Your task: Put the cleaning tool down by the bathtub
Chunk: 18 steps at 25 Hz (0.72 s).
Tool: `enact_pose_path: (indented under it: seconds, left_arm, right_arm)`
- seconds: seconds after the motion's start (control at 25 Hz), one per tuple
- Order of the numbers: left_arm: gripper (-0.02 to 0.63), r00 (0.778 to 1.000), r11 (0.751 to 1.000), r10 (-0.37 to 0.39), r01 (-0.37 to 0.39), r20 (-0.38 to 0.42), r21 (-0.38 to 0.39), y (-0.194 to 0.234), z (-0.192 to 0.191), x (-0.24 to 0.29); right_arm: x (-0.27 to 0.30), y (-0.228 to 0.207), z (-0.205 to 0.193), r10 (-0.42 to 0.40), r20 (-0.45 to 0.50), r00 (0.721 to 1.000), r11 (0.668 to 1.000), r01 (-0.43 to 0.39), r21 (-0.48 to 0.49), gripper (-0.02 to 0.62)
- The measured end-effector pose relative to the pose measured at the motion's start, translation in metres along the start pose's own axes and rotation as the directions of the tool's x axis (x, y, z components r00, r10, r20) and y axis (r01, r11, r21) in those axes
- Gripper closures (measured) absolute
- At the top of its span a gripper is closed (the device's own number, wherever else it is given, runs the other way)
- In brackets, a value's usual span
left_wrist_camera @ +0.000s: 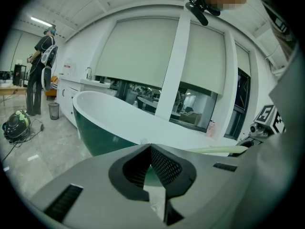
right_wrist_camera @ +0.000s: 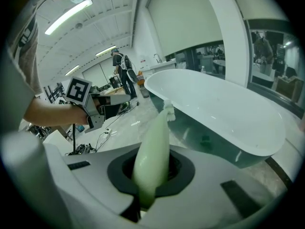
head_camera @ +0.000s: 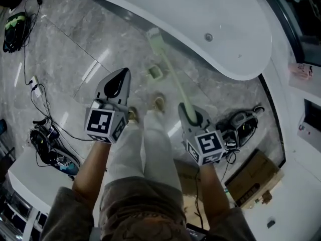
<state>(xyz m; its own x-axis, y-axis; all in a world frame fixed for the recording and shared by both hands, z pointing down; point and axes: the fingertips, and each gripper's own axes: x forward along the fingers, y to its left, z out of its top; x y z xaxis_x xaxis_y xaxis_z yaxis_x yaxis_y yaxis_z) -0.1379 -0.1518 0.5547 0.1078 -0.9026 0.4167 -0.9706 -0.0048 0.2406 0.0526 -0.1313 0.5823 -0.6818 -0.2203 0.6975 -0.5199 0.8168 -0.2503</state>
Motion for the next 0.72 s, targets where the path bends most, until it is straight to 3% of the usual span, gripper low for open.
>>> enact_pose_path:
  seconds: [0.72]
  left_arm:
    - [0.614,0.998,0.998,0.04,-0.042,-0.047,-0.04,0.01,-0.052,0.012]
  right_arm:
    - [0.099,-0.037,-0.096,0.016,-0.198,0.98,1.0,-0.02,-0.018,0.586]
